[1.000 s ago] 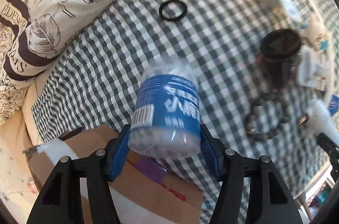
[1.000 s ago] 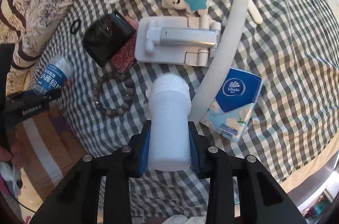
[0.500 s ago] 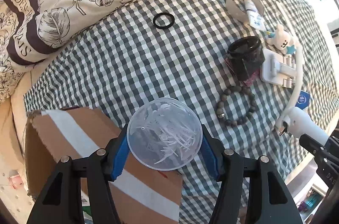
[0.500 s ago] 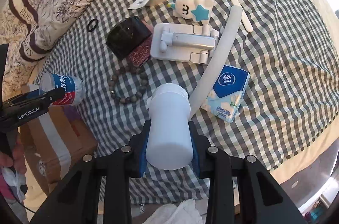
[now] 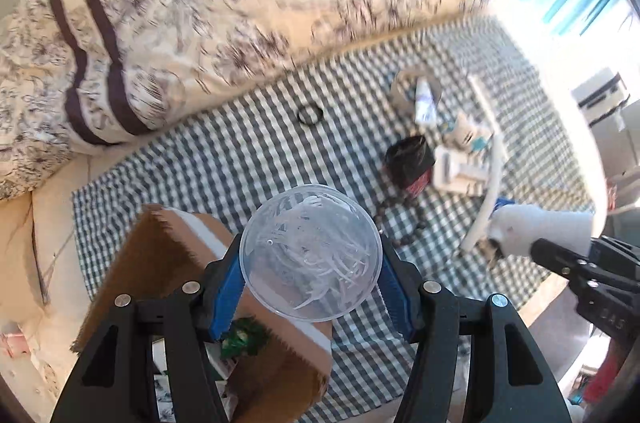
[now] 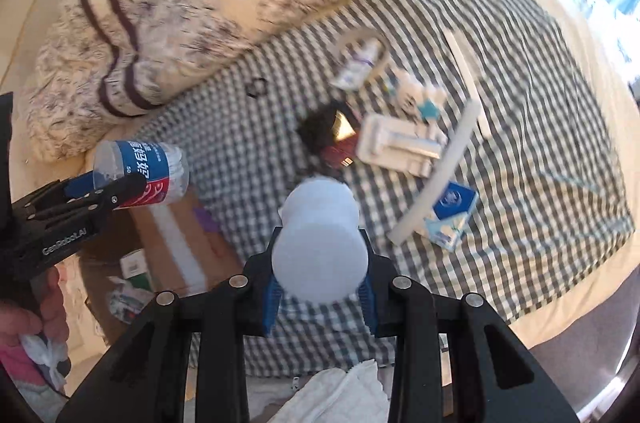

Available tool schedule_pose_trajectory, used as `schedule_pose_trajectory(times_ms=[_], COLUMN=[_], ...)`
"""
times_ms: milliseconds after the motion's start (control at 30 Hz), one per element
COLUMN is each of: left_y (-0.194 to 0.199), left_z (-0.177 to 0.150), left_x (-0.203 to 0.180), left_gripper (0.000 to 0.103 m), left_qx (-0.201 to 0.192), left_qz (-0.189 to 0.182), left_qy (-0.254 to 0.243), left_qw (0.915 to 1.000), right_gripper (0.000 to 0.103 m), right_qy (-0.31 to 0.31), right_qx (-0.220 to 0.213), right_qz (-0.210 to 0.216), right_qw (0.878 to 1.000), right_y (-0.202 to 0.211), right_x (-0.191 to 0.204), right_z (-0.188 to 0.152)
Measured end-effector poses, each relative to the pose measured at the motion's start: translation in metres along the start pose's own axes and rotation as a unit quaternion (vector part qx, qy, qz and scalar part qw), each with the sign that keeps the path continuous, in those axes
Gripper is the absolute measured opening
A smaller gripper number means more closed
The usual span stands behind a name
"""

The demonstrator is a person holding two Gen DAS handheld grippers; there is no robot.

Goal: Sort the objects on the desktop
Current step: 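Carry the tub and bottle to the cardboard box and release them inside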

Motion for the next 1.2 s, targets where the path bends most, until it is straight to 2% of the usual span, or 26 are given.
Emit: schedule_pose_trajectory(times_ms=[133, 233, 367, 533, 700, 800, 833, 867, 900, 933, 1067, 1200], left_y=[0.053, 0.092, 0.117, 0.107, 0.074, 0.054, 0.048, 0.044, 0.040, 0.041, 0.045, 0.045], left_z=[-0.018, -0.042, -0.084, -0.139, -0.181, -0.195, -0.198, -0.200, -0.201, -0.202, -0.199, -0.181], left_x=[0.025, 0.047, 0.078, 0.107, 0.120, 0.119, 0.117, 0.115, 0.111, 0.107, 0.101, 0.094], left_gripper=[0.062, 0.062, 0.062, 0.062, 0.062, 0.064, 0.068, 0.090, 0.103, 0.103, 0.103, 0.103], left_qx=[-0.038, -0.067, -0.076, -0.044, -0.003, 0.005, 0.013, 0.020, 0.030, 0.024, 0.013, 0.010], left_qz=[0.028, 0.039, 0.067, 0.081, 0.068, 0.058, 0.061, 0.065, 0.079, 0.089, 0.078, 0.079], left_qy=[0.012, 0.023, 0.059, 0.106, 0.135, 0.147, 0.146, 0.142, 0.134, 0.126, 0.120, 0.107], left_qw=[0.9988, 0.9967, 0.9931, 0.9901, 0.9884, 0.9874, 0.9874, 0.9875, 0.9873, 0.9877, 0.9896, 0.9911], right_gripper=[0.031, 0.031, 0.031, 0.031, 0.031, 0.036, 0.051, 0.065, 0.067, 0.067, 0.067, 0.067], right_qy=[0.036, 0.089, 0.150, 0.202, 0.257, 0.268, 0.271, 0.272, 0.271, 0.270, 0.254, 0.227], right_qx=[-0.012, -0.019, -0.011, 0.029, 0.050, 0.055, 0.054, 0.048, 0.042, 0.040, 0.031, 0.018], right_qz=[0.035, 0.067, 0.104, 0.120, 0.095, 0.090, 0.084, 0.078, 0.074, 0.073, 0.071, 0.065], right_qw=[0.999, 0.994, 0.983, 0.971, 0.961, 0.958, 0.957, 0.958, 0.959, 0.959, 0.964, 0.972], right_y=[0.026, 0.044, 0.048, 0.018, -0.016, -0.027, -0.029, -0.028, -0.027, -0.027, -0.021, -0.006], right_x=[0.042, 0.090, 0.150, 0.206, 0.244, 0.252, 0.254, 0.255, 0.255, 0.255, 0.246, 0.225], right_z=[-0.010, -0.028, -0.055, -0.091, -0.117, -0.122, -0.122, -0.122, -0.123, -0.123, -0.116, -0.108])
Point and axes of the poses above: each gripper's, at about its wrist camera, not at the fingertips, and y roughly against the way its jaws point, x to its left, z to its top, the point moved 1 cm from there along -y, roughly the way its jaws point, and after that the axes turned 11 degrees about -y, right-handed, at the moved point
